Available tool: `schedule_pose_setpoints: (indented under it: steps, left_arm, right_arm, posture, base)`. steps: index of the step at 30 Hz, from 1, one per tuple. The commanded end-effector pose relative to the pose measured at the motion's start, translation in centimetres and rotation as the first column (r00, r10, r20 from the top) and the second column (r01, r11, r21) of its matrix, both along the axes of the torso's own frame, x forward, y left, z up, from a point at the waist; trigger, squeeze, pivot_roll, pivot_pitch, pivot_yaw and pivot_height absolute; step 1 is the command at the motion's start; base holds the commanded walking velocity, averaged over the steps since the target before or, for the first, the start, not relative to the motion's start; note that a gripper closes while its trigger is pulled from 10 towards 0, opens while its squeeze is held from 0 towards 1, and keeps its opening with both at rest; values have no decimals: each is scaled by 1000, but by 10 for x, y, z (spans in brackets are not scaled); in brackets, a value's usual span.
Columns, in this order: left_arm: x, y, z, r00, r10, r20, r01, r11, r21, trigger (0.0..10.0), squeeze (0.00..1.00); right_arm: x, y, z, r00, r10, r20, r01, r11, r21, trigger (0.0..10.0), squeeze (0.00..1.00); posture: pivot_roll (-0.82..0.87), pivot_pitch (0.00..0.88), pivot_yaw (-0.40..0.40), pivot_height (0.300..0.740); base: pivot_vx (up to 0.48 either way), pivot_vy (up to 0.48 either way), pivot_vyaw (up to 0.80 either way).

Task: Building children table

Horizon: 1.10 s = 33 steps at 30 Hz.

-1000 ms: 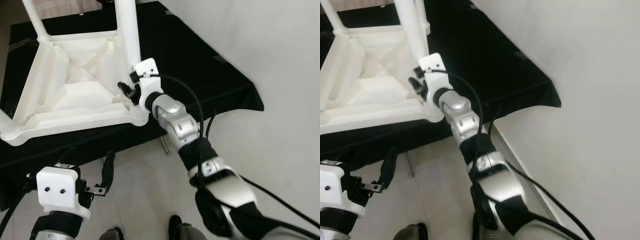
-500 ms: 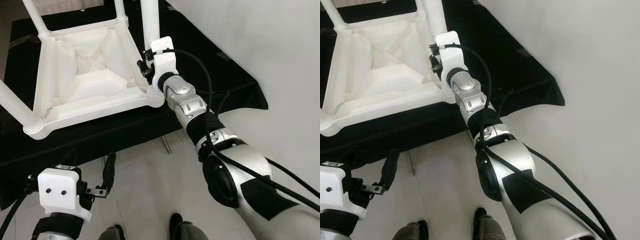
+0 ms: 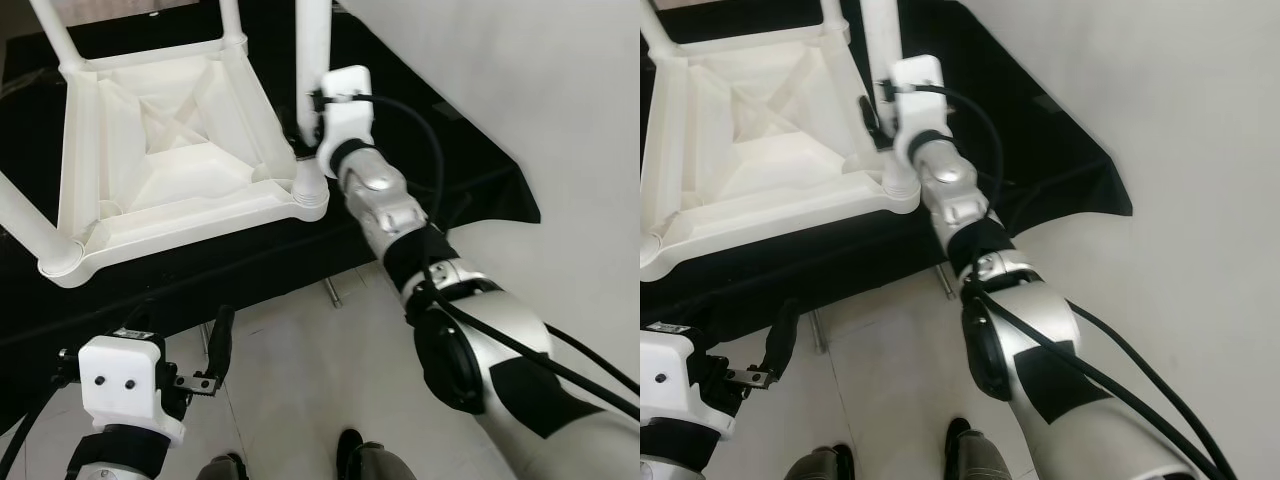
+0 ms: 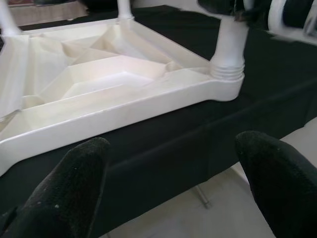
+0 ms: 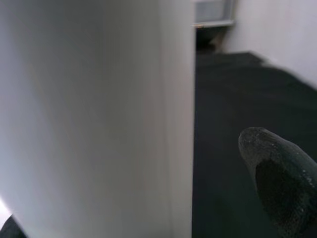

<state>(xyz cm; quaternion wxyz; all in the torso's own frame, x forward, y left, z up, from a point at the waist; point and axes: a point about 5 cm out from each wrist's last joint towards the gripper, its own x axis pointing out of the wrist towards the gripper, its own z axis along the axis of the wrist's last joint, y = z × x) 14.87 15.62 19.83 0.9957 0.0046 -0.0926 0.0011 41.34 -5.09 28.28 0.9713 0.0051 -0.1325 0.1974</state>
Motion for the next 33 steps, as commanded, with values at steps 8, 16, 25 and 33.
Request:
schedule_pose_setpoints:
  steps: [8, 16, 25, 33]
  left_arm:
    - [15, 4, -7, 1000, 7, -24, -7, 1000, 29, 10000, 0]
    - [25, 7, -10, 999, 15, -33, -13, 999, 39, 10000, 0]
    - [30, 11, -32, 989, 97, -111, -88, 992, 88, 10000, 0]
    - [17, 5, -55, 973, 134, -186, -118, 989, 91, 10000, 0]
  right_arm:
    - [-35, -27, -26, 963, 263, 64, -267, 962, 65, 10000, 318]
    - [-52, -29, -30, 939, 331, 92, -336, 941, 49, 10000, 0]
    - [-87, -57, -94, 969, 236, -76, -242, 966, -87, 10000, 0]
    - [-122, -77, -137, 972, 105, -209, -137, 980, -145, 10000, 0]
  posture:
    - [52, 245, -17, 740]
    - [34, 231, -11, 740]
    - [20, 206, -12, 740]
    - [6, 195, -26, 740]
  base:
    - [0, 0, 0]
    - [0, 0, 0]
    - [0, 0, 0]
    - [0, 0, 0]
